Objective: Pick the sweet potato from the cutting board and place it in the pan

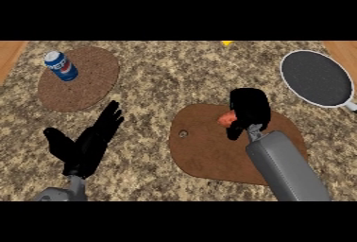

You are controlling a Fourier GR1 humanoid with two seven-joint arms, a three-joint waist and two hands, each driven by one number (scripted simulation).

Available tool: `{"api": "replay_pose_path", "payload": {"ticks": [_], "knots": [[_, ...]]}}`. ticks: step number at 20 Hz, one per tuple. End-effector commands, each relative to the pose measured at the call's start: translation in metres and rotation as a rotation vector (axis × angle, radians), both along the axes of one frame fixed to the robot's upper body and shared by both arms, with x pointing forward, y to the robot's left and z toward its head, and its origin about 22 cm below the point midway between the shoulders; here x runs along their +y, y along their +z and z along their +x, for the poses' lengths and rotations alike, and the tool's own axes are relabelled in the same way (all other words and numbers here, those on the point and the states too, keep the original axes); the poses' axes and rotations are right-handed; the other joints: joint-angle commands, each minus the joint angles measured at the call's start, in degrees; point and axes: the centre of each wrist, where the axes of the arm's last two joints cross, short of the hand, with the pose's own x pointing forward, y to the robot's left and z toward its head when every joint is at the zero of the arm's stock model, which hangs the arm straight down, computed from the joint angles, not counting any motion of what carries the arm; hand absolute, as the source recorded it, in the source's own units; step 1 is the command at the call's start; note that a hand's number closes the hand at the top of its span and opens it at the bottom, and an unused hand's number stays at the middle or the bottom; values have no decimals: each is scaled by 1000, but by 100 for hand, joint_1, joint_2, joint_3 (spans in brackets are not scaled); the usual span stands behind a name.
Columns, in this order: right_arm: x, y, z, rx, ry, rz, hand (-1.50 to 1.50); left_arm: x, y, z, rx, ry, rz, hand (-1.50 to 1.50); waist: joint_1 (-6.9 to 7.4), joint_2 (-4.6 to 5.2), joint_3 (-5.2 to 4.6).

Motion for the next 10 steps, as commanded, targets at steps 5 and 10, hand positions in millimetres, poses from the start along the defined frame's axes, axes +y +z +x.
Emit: {"api": "replay_pose_path", "payload": {"ticks": [5, 10], "knots": [[-9, 47, -19, -443, -171, 239, 150, -11, -3, 3, -6, -32, -13, 0, 70, 24, -6], [-32, 68, -29, -561, -248, 516, 150, 2, 5, -4, -7, -23, 17, 0, 150, 26, 0]]}}
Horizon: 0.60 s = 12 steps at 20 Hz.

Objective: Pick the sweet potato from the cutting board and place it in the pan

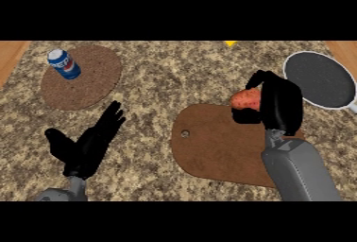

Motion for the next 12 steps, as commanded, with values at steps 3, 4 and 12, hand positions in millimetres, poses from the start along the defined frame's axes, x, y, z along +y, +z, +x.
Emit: {"api": "replay_pose_path", "payload": {"ticks": [3, 4, 12], "knots": [[-50, 19, -3, -160, -53, 225, 150, -2, -12, 3, 4, -12, -2, 0, 70, 37, -2], [-44, 7, -6, -132, -56, 258, 150, -10, -1, 2, 0, -3, -1, 0, 94, 31, -1], [-132, -24, 36, -156, -128, 179, 150, -22, 14, 6, 8, -45, -17, 0, 182, 57, 2]]}}
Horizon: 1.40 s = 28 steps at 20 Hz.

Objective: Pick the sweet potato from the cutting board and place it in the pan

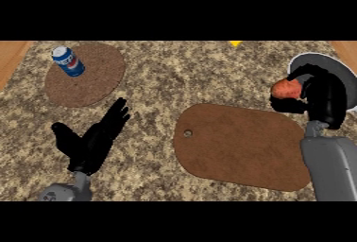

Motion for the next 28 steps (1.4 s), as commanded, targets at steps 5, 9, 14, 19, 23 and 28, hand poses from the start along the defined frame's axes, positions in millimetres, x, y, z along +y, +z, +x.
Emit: {"api": "replay_pose_path", "payload": {"ticks": [5, 9, 14, 19, 23, 28], "knots": [[-65, -29, 42, -34, -100, -119, 150, -11, 2, -8, -10, -10, -4, 0, 101, 20, 3], [-99, -32, 50, -93, -210, -172, 150, 4, 5, 12, -4, -31, 11, 0, 122, 58, 6], [-142, -29, 52, -175, -322, -129, 150, -2, -16, -3, 5, -42, -3, 0, 217, 90, 15], [-167, -35, 45, -205, -368, -126, 150, -14, -2, 7, -40, -52, -7, 0, 309, 149, 31], [-183, -39, 37, -207, -380, -124, 150, -8, -4, 5, -20, -65, 2, 0, 367, 172, 39], [-221, -41, 12, 66, -445, -105, -150, -20, 5, 10, -64, -86, 3, 0, 522, 263, 35]]}}
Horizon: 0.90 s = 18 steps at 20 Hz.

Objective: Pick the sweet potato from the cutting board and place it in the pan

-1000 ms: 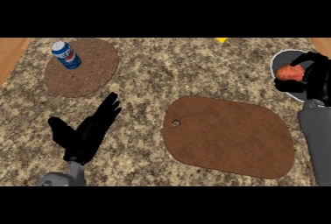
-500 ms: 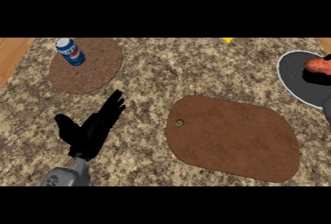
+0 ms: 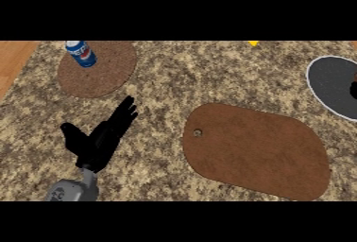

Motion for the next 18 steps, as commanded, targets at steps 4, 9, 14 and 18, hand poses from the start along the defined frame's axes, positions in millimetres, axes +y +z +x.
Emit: {"api": "replay_pose_path", "payload": {"ticks": [4, 9, 14, 18], "knots": [[-18, -16, -19, 228, -10, 96, -150, -2, -1, 3, -1, -13, 5, 0, 133, 69, 18], [-12, -2, -6, 68, 98, 207, -150, -12, 1, 3, 11, -16, -2, 0, 15, 20, 38], [-11, -1, -6, -208, 110, 336, -150, -4, 2, 2, 4, 2, -18, 0, -58, 4, 56], [-33, 7, -18, -270, 164, 479, -150, -5, 3, 5, 5, 17, -6, 0, -98, 4, 36]]}}
